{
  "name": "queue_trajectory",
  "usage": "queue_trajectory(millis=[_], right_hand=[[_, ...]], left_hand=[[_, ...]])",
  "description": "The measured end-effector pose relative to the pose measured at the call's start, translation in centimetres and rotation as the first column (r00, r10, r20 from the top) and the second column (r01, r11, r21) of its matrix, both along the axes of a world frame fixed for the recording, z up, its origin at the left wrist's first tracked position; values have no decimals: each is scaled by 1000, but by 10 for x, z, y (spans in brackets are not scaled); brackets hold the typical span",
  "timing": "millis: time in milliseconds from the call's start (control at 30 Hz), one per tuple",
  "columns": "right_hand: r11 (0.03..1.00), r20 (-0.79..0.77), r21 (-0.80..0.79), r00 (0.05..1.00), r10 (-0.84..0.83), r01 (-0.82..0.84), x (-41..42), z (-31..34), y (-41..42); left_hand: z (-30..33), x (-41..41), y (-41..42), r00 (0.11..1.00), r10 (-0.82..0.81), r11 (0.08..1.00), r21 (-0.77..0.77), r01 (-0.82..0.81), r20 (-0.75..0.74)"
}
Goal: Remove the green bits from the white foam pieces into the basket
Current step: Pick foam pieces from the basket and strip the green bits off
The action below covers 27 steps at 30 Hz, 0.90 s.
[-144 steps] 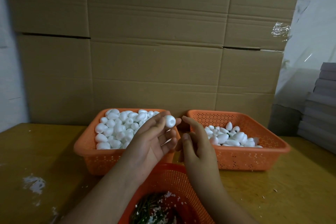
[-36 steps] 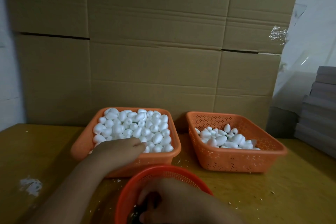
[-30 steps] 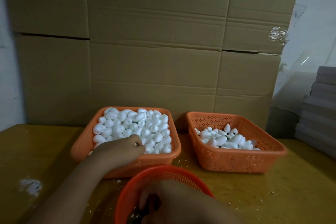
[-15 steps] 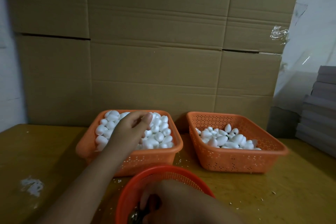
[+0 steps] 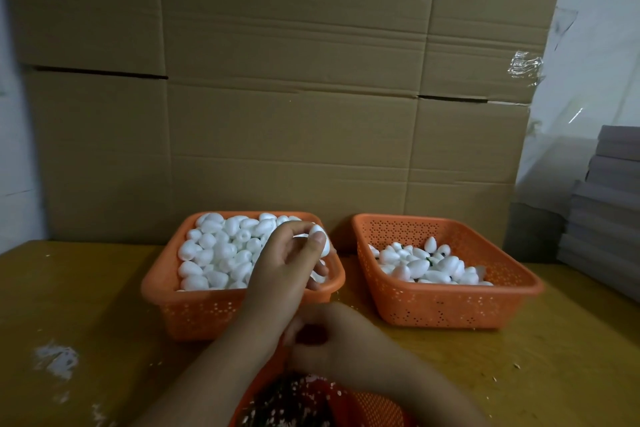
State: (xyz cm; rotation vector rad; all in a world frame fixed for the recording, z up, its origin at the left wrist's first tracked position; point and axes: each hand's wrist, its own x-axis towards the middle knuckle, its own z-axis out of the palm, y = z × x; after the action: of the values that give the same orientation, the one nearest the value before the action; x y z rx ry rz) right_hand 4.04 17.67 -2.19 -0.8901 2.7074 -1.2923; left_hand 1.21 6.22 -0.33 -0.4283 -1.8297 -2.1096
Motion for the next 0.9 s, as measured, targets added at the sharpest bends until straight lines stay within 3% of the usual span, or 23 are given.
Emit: queue_trajectory(millis=[67,167,267,567,900], right_hand=[[983,42,-160,996,-85,91,0,5,1],[878,68,-406,967,-245,251,-2,7,4],[788,58,-517,933,-356,333,-5,6,8],[728,218,-538,904,-367,425,-14,0,16],[758,172,-488,899,-402,432,-15,-4,13]], left_hand=[[1,-1,-1,1000,-8,999,37,8,-4],[0,-3,-3,999,25,1000,-2,-25,-37],[-6,-4,-3,995,62,996,-52,-66,-72],[-12,-9,-6,990,109,994,23,-107,-91],[-16,-10,-6,988,96,995,-26,-99,-119]])
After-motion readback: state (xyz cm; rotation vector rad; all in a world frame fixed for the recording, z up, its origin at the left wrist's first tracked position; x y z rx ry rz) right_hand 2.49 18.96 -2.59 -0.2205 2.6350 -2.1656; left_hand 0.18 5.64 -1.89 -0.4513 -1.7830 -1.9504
